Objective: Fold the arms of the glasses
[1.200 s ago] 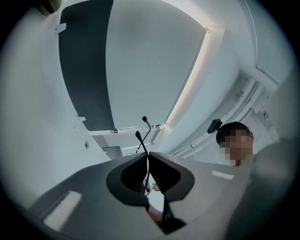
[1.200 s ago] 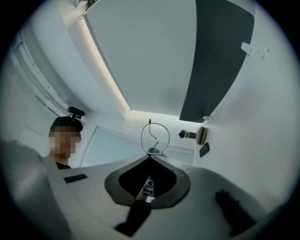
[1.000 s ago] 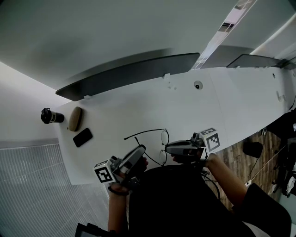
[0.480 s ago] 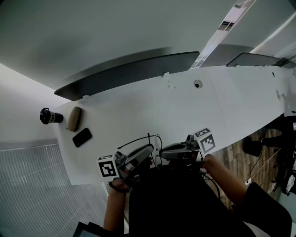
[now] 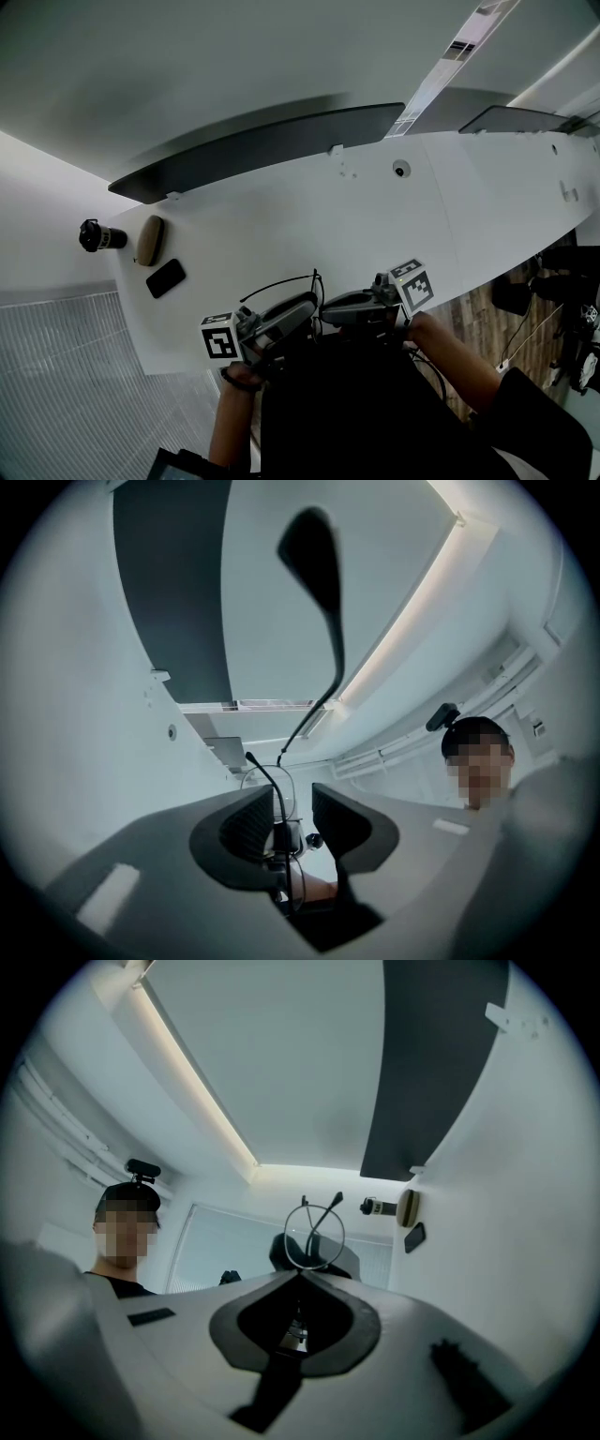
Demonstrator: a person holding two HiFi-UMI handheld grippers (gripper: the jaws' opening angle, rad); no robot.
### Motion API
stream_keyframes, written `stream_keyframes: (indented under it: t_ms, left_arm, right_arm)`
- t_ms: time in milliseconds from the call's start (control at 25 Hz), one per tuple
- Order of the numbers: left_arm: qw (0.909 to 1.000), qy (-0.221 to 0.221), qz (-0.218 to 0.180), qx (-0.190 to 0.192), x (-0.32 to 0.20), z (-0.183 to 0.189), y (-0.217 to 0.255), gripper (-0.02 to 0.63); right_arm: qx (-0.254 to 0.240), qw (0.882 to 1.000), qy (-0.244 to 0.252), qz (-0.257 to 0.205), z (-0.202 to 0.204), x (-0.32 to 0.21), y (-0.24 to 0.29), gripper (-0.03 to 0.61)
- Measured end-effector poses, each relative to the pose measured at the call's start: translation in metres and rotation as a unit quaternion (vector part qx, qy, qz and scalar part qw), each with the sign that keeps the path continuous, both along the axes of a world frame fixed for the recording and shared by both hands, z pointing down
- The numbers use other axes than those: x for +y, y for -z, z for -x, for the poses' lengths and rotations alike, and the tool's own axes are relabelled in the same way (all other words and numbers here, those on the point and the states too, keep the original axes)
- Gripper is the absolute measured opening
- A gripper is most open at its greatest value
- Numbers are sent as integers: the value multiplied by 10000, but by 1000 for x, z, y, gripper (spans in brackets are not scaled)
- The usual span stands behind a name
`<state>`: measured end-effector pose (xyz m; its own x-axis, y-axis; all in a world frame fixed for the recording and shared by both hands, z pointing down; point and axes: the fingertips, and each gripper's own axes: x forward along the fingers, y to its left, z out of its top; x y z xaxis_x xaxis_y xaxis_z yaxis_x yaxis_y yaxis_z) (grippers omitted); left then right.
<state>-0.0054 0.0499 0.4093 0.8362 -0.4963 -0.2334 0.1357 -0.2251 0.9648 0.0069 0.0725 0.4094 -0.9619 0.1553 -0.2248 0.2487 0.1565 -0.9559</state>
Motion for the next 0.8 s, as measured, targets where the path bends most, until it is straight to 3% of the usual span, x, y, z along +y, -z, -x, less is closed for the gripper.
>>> stream_keyframes:
  t_ms: [80, 440, 680, 800]
  left_arm:
    - [10000, -19, -68, 46, 0, 1, 4, 145]
    - [9994, -36, -240, 233, 4, 6, 16, 147]
    - [9994, 161, -305, -63, 7, 23, 10, 132]
    - [9947, 746, -545, -456, 1, 48, 7, 89]
  right_arm:
    - [-7, 10000, -12, 20, 0, -1, 0, 11]
    - [-208, 9995, -176, 137, -11, -11, 6, 11]
    - [-274, 9991, -277, 193, -16, -16, 7, 11]
    - [-318, 9987, -326, 234, -16, -18, 9, 11]
